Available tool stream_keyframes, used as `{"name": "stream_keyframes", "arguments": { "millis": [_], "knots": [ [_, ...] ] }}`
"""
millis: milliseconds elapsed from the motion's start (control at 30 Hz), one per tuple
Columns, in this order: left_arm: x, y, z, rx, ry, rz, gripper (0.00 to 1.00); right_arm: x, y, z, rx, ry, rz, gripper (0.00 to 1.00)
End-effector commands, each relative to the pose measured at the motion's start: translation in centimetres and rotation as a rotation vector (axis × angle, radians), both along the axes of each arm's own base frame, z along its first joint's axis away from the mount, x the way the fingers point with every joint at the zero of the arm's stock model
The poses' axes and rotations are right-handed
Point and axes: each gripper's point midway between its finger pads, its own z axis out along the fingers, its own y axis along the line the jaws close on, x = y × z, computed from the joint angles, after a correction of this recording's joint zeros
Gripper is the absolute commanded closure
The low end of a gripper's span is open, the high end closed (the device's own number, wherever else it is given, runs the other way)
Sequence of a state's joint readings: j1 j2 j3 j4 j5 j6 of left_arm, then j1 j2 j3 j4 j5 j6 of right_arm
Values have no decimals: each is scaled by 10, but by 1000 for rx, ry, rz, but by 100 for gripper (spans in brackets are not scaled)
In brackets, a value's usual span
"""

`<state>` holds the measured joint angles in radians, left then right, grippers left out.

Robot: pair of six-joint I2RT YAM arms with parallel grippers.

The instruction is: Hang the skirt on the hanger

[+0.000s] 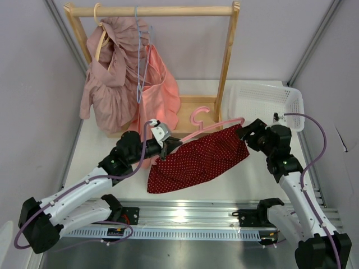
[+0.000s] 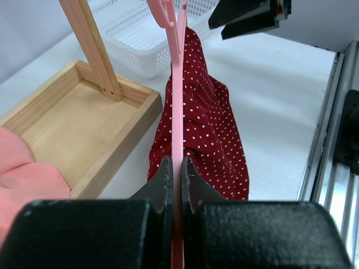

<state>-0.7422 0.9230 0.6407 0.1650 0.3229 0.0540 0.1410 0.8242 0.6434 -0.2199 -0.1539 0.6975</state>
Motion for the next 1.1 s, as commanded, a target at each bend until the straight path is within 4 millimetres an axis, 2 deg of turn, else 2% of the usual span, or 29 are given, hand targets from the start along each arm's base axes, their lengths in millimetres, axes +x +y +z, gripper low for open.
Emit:
{"name": "stream_keyframes", "arguments": {
  "millis": [0,167,367,567,733,767,800,833,900,1033,1067],
  "knots": [
    [-7,5,58,-85,-109,-6,100,4,16,37,-16,-138,116,34],
    [-15,8,72,-94,-115,-23,100,5,16,37,-41,-140,134,35],
    [-27,10,93,-117,-133,-62,100,8,9,47,-90,-173,112,34],
    [-37,9,106,-122,-138,-112,100,15,8,52,-100,-194,112,34],
    [-42,12,117,-142,-157,-119,100,16,11,53,-97,-190,124,48],
    [-43,12,118,-144,-160,-121,100,16,10,54,-98,-189,118,52],
    [-43,12,118,-143,-162,-119,100,14,9,57,-98,-195,110,62],
    [-42,13,112,-125,-142,-113,100,14,6,61,-103,-201,98,65],
    [-42,16,114,-122,-150,-101,100,11,0,69,-118,-214,70,71],
    [-43,22,113,-118,-161,-83,100,11,-21,75,-157,-188,0,74],
    [-44,25,115,-125,-168,-78,100,10,-18,75,-147,-183,23,73]
  ]
}}
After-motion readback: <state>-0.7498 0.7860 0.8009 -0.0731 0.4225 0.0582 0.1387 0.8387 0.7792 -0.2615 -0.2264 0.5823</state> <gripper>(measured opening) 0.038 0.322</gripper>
